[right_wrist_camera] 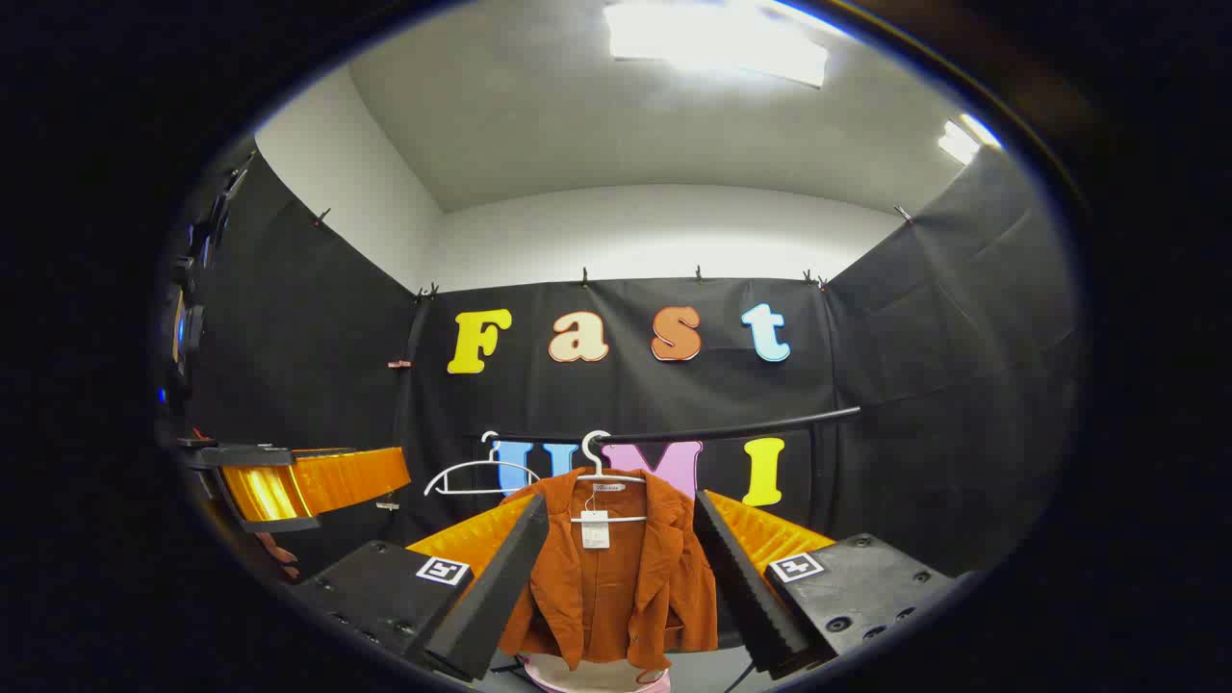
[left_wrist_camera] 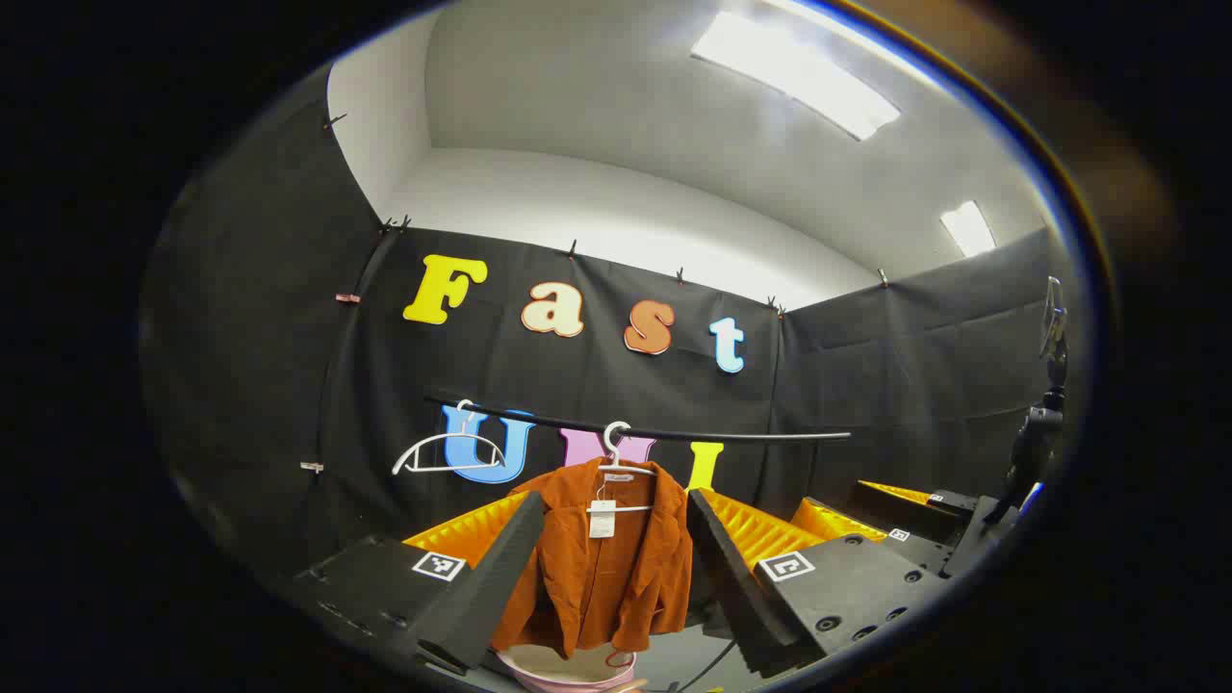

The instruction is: Grasp the clothes on the hanger with both hands and then place them into the laundry hamper below.

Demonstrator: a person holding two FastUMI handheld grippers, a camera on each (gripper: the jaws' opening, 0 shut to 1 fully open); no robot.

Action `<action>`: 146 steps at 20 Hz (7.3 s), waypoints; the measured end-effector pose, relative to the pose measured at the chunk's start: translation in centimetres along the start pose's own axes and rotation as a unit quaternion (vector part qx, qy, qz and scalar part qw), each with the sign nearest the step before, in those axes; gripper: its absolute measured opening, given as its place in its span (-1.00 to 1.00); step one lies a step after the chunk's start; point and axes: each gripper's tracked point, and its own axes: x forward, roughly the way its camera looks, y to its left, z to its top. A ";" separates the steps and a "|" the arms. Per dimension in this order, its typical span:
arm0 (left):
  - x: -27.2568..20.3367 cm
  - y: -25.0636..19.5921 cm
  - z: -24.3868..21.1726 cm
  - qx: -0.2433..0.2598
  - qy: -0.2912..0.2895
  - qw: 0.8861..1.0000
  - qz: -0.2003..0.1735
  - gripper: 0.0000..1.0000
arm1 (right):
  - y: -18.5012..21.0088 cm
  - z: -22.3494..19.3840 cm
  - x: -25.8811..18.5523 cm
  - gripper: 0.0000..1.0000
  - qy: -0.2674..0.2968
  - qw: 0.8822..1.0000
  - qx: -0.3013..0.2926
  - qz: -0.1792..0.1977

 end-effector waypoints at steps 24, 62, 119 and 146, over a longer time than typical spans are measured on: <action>-1.9 0.6 -0.7 -0.006 0.014 1.000 -0.004 0.83 | 0.8 0.2 -2.1 0.97 0.008 1.000 -0.014 -0.012; 21.1 8.1 -15.7 0.016 0.039 0.999 0.023 0.89 | -3.1 -17.2 21.8 0.97 0.080 0.997 -0.023 -0.003; 37.6 22.4 -13.2 0.092 0.073 0.987 0.106 -0.80 | -15.6 -21.4 40.4 -0.80 0.042 0.953 0.237 0.186; 44.8 25.8 -25.0 -0.036 0.213 0.975 -0.043 -0.81 | -16.1 -30.8 49.8 -0.63 0.127 0.944 0.264 0.152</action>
